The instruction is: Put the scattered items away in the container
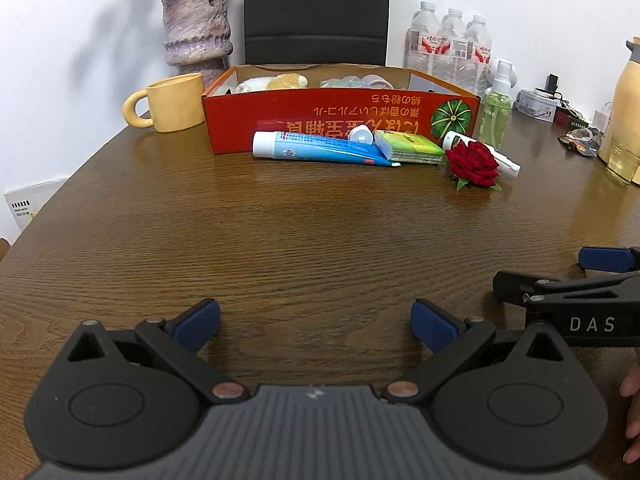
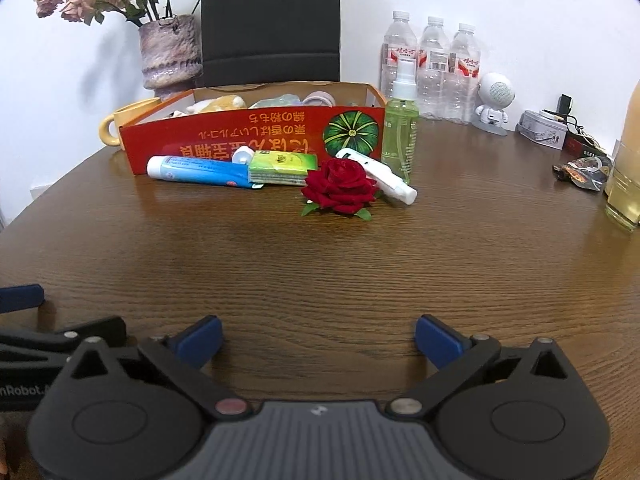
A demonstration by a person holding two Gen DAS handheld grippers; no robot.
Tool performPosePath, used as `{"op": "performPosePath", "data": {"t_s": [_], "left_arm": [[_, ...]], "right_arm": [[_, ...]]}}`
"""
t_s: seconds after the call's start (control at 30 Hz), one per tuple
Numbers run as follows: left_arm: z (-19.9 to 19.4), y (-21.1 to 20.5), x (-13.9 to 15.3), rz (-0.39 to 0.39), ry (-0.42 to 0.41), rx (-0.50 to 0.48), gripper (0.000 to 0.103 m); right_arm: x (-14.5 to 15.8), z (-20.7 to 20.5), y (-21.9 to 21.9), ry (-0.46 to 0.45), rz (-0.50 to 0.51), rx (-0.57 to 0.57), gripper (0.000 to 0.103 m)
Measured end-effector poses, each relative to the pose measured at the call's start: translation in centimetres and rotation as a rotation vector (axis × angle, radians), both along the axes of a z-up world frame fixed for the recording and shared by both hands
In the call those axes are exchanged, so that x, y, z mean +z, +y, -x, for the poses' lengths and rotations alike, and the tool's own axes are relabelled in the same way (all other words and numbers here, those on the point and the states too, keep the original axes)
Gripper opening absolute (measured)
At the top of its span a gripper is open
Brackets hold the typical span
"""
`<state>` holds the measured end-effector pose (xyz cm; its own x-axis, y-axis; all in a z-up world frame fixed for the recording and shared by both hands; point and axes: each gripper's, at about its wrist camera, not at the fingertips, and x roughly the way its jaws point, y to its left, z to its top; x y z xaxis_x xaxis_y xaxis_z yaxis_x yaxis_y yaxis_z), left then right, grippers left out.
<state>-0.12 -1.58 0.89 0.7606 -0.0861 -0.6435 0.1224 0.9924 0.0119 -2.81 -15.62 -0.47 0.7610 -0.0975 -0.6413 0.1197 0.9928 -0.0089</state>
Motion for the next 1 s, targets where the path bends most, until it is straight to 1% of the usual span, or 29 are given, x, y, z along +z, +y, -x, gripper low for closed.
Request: {"op": "performPosePath", "data": {"t_s": [1.0], "left_arm": [[-0.05, -0.08, -0.03, 0.0, 0.0, 0.002, 0.103]], "right_arm": [[-0.06, -0.48, 0.14, -0.002, 0.001, 0.003, 0.103]]}}
